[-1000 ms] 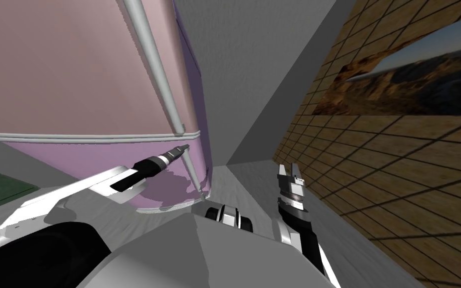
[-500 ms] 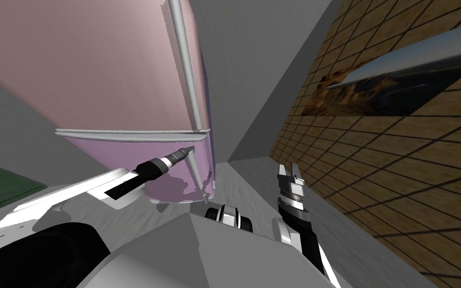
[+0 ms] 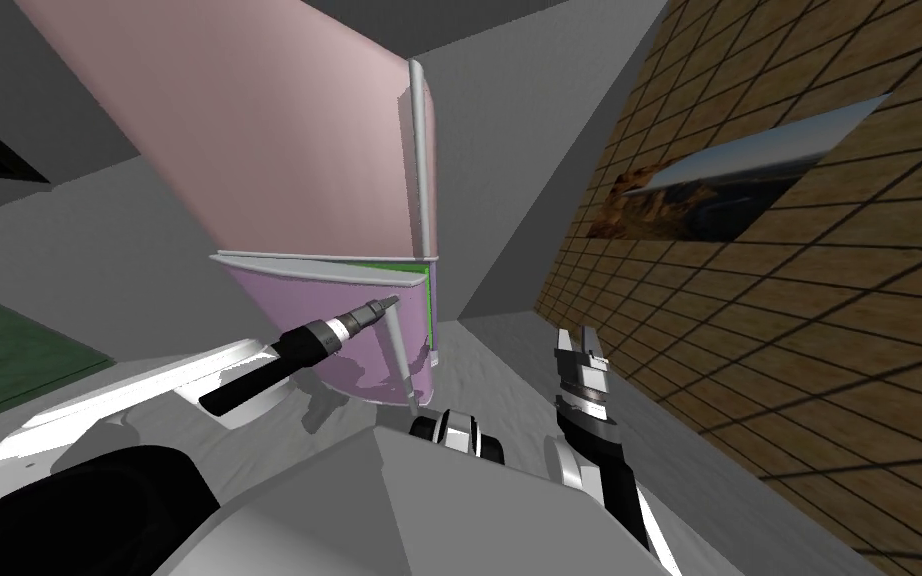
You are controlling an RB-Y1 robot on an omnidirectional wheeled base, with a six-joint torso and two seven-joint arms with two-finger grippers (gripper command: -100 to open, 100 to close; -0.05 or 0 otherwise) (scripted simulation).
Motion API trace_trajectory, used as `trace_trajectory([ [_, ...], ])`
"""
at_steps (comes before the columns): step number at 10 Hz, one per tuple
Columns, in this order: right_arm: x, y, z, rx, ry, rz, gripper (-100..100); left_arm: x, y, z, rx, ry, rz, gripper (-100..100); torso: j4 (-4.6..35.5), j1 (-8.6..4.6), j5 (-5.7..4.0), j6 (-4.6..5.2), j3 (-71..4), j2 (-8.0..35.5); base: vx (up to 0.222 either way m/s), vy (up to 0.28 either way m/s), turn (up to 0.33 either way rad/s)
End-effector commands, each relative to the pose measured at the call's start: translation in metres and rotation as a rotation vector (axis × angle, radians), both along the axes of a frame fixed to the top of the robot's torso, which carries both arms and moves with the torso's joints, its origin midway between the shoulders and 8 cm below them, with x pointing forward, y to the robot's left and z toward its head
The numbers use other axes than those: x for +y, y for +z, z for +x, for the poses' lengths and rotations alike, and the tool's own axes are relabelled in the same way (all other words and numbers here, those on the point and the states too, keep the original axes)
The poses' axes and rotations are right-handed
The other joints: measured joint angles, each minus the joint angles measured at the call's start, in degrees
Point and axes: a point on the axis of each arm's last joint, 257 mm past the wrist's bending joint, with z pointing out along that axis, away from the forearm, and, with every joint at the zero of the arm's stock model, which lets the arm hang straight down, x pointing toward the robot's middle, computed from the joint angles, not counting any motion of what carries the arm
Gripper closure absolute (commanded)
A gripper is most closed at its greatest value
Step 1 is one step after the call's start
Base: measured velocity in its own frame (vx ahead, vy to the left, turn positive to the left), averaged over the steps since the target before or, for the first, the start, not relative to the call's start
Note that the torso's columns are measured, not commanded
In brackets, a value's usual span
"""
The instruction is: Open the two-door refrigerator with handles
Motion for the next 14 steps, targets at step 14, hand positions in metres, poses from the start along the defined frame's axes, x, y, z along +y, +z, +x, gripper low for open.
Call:
trace_trajectory([
  [14,0.0,0.0,0.0001,0.0,0.0,0.0,0,-0.009,0.0021,-0.0106,-0.002,-0.06,-0.002,100,-0.3,0.84,0.58,-0.11,0.3,0.3,-0.227,0.111,-0.174],
])
